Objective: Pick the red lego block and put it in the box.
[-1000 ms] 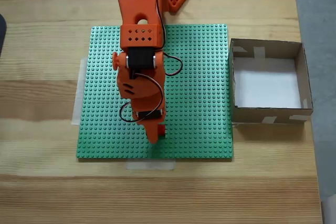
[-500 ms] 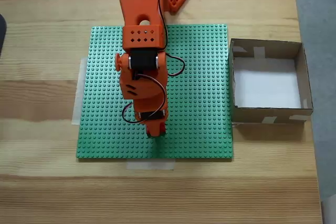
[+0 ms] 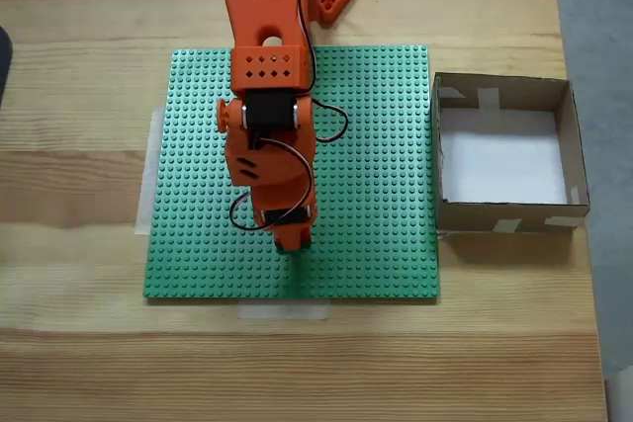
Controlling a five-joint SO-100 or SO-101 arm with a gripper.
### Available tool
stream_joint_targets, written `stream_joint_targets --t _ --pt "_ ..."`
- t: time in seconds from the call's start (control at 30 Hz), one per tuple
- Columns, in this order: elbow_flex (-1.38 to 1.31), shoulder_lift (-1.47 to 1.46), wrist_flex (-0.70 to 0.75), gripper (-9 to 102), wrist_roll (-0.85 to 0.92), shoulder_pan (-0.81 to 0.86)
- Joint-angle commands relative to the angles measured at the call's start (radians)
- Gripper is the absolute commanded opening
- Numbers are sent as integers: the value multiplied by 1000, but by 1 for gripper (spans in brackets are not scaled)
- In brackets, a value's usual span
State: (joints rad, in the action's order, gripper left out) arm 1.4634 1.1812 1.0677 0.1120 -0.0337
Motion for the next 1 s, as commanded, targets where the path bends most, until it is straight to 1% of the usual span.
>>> stream_joint_targets --t 0.0,0.13,0.43,0.67,0.8,0.87,0.97 --pt "20 112 14 -1 8 11" --pt "77 247 25 -1 2 15" --pt "144 511 101 0 6 12" --pt "244 701 137 0 -52 -28" --pt "218 749 215 0 -77 -106" --pt "161 765 287 0 -97 -146" --pt "97 773 347 0 -112 -207"
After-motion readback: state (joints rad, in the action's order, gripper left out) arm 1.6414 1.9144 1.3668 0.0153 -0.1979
